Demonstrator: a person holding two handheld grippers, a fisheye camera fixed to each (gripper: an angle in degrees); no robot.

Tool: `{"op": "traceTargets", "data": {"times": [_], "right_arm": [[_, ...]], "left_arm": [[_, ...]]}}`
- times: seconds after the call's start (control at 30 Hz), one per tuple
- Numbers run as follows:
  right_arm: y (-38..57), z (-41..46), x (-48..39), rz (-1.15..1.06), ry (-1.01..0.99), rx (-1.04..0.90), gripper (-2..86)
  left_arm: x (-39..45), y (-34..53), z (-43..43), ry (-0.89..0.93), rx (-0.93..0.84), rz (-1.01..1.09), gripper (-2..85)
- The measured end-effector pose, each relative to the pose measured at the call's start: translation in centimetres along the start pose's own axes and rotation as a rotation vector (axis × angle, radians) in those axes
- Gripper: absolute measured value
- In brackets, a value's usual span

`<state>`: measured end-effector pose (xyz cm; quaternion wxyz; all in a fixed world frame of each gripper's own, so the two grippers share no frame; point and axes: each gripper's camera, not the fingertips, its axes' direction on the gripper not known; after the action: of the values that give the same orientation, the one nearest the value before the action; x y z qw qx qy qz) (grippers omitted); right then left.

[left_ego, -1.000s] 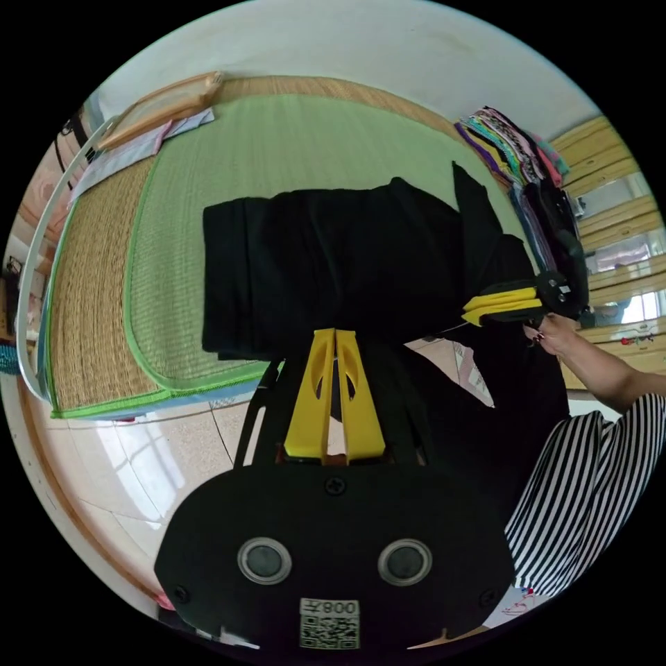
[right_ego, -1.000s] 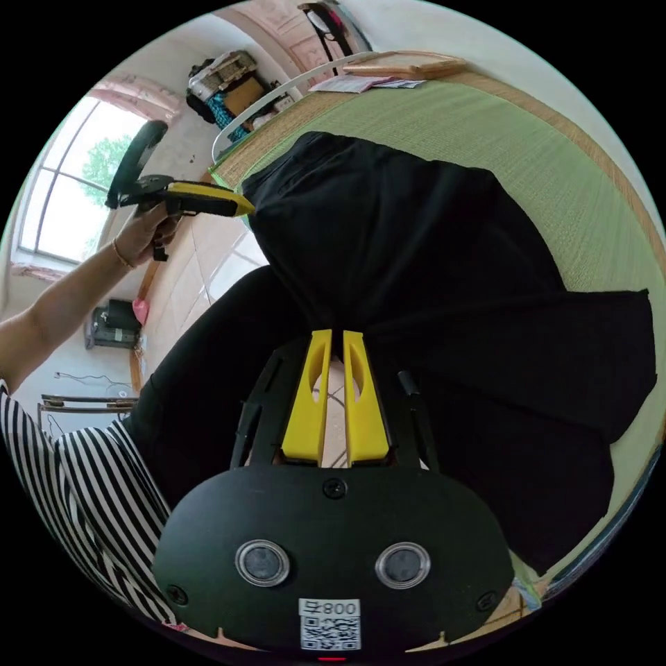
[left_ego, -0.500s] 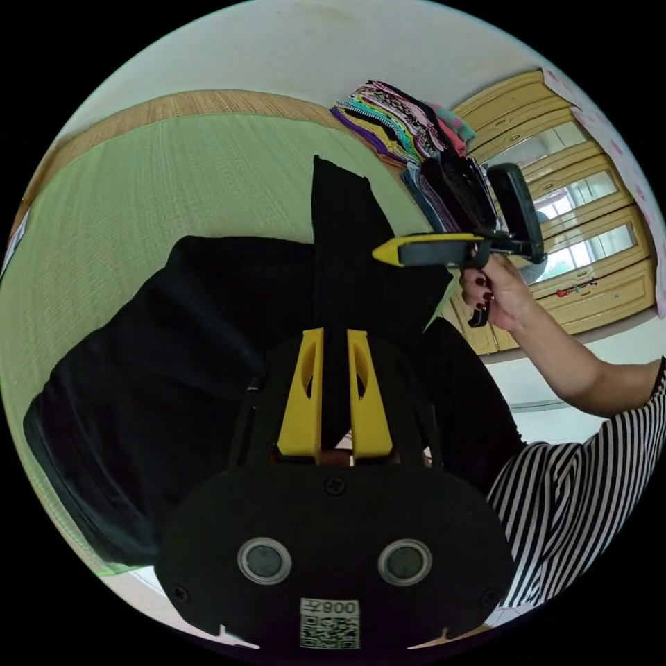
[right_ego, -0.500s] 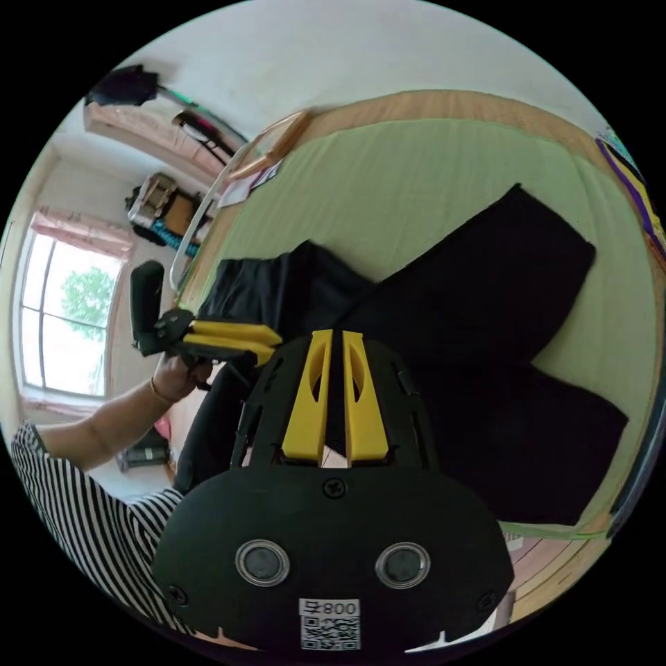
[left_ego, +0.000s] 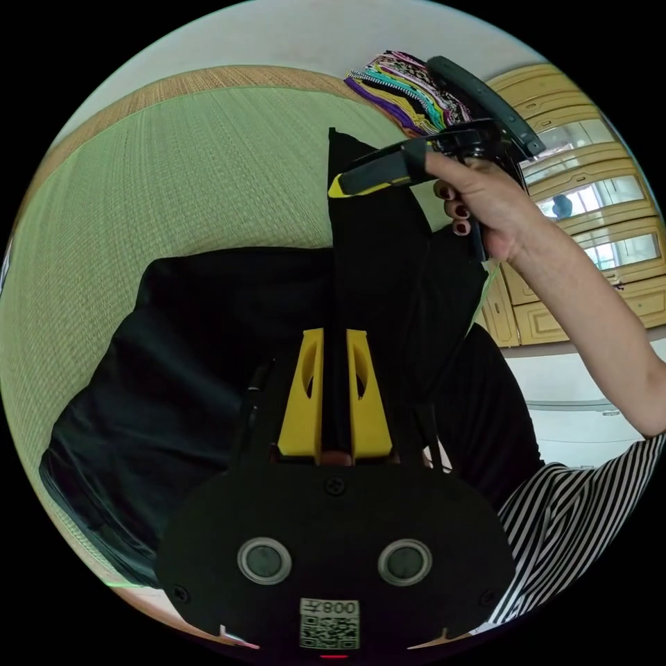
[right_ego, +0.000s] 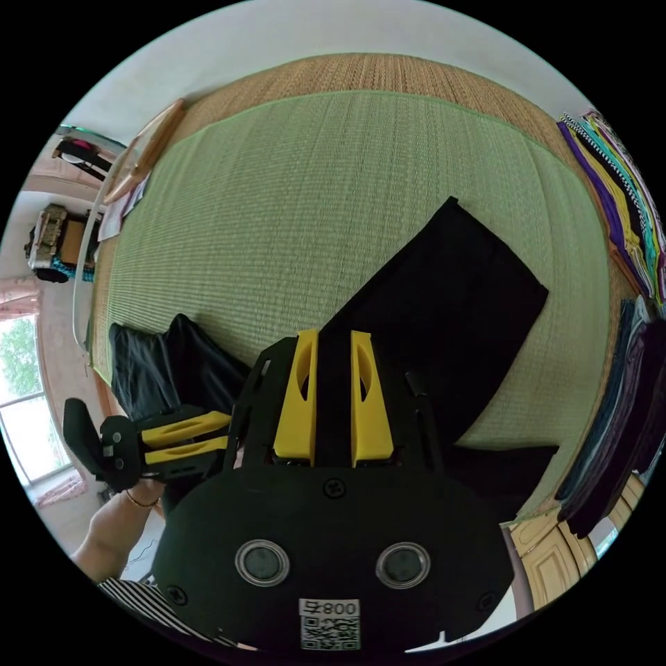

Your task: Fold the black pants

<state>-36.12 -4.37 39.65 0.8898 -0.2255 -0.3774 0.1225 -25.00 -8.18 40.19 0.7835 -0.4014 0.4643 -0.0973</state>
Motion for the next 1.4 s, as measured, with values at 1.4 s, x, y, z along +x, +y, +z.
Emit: {"op": "traceTargets", "data": {"times": [1.4], "right_arm": [[42.2,8.2,33.0,0.169,-0.325,0.241,0.0]], "left_arm": [[13.0,-15.8,13.7,0.054,-0.231,0.246,1.1]]}}
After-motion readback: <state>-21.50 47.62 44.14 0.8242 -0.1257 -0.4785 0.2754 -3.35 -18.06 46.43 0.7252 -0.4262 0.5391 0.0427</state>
